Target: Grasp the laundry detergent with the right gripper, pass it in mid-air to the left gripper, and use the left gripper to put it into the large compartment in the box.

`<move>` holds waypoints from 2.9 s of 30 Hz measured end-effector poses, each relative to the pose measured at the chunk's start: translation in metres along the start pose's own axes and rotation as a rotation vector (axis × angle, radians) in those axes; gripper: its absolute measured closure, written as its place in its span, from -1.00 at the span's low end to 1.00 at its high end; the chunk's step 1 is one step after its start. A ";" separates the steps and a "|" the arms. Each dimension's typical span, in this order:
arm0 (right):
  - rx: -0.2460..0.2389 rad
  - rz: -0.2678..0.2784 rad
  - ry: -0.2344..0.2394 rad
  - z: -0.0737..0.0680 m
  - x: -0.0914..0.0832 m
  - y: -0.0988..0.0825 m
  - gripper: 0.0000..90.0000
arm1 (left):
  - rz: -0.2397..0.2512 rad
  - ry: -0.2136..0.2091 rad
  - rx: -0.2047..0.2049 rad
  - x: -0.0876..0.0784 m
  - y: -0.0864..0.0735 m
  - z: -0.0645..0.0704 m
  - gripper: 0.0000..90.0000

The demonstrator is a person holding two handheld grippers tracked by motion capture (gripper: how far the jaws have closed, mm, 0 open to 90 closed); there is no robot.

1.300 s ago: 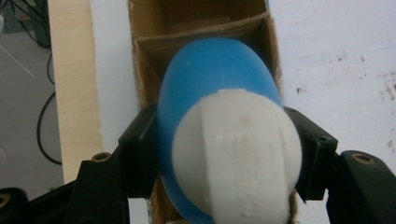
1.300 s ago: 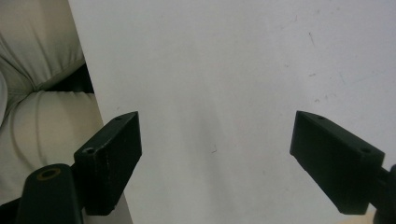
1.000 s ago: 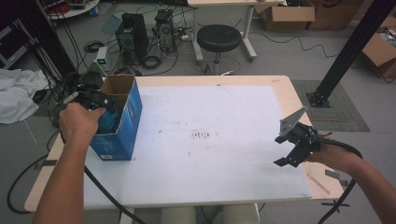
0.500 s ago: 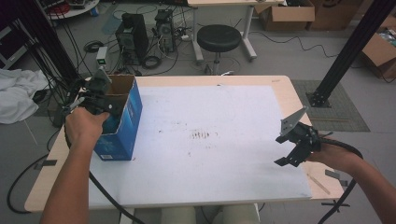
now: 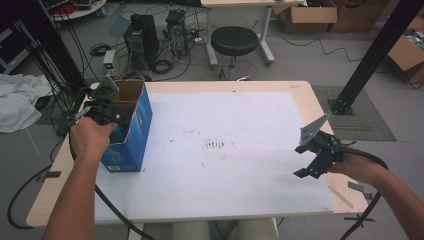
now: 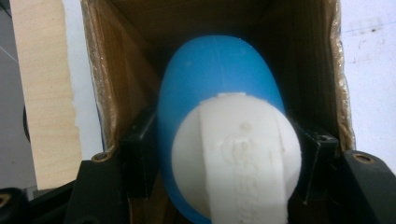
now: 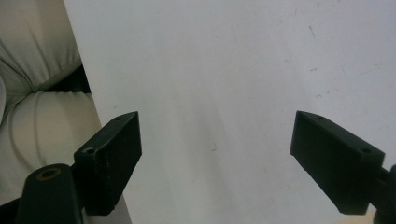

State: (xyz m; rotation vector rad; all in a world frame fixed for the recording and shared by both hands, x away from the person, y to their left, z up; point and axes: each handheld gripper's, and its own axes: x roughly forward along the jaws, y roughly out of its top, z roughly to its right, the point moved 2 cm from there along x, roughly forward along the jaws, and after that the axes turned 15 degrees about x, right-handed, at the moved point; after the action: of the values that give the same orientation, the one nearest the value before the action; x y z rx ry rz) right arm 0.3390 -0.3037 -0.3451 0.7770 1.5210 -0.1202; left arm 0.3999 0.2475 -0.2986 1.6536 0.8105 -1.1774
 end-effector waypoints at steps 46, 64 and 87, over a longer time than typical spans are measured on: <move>-0.004 0.011 0.000 -0.005 -0.002 -0.003 -0.64 | 0.031 -0.050 -0.034 -0.038 -0.003 -0.009 -0.40; -0.005 0.013 0.003 -0.006 -0.001 0.000 -0.64 | 0.019 -0.048 0.011 -0.052 0.000 -0.004 -0.53; -0.009 0.010 0.000 -0.008 -0.003 0.002 -0.64 | 0.030 -0.041 0.109 -0.080 0.012 0.021 -0.57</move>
State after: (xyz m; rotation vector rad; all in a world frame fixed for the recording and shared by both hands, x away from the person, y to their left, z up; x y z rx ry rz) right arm 0.3331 -0.2992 -0.3408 0.7768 1.5171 -0.1058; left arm 0.3774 0.2232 -0.2216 1.7186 0.7035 -1.2496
